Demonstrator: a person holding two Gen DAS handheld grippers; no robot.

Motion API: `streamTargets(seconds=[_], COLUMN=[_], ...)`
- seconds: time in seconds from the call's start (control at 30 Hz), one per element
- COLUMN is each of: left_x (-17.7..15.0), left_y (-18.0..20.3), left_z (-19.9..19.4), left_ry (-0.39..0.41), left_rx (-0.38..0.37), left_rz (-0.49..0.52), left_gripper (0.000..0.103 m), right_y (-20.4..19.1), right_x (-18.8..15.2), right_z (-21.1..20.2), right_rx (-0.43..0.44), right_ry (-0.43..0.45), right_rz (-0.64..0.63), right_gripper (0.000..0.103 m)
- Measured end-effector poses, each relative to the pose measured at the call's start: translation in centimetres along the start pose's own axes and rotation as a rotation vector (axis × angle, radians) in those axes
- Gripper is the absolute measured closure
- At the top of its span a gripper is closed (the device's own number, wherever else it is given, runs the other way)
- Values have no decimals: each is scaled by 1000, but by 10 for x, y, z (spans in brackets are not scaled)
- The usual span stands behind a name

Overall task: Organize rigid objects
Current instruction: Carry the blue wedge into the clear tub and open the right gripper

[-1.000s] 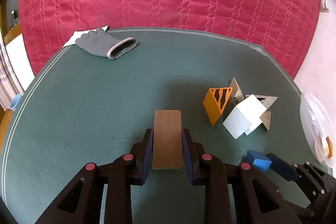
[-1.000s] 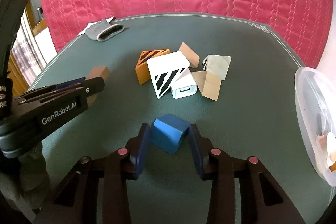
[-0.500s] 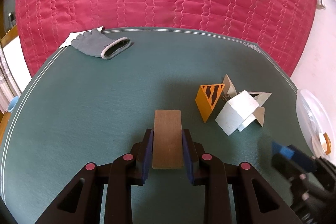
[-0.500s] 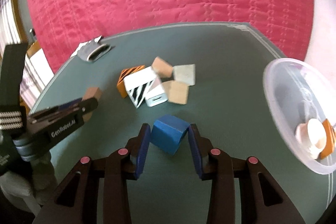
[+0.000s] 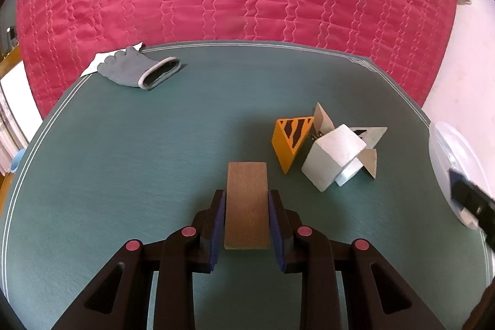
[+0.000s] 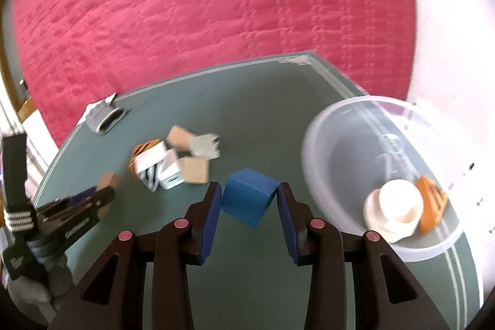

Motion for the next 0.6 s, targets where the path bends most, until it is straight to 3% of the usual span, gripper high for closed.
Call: streamTargets(seconds=[0.5,0.53,0.6], left_x=[-1,-1,-2], left_y=[10,10,12], left_z=[-2,-1,-1], left_ry=[0,0,-3], left_rx=[-11,-11,-11], left_rz=[34,36,40], left_gripper=[75,75,75], right_y=[74,77,85], right_x=[49,50,51], right_z=[5,7,9], right_rx=[-172,-179,-191], right_ry=[116,114,114], right_rz=[105,108,122], right_gripper=[63,62,46])
Point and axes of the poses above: each gripper's, at about its wrist camera, not at the fingertips, and z roughly the way its jaws point, y to its right, x to its top, the point moved 6 cm from there along z, roughly the way its jaws point, and after that the axes turned 4 degrees about z, right-handed, at the moved point
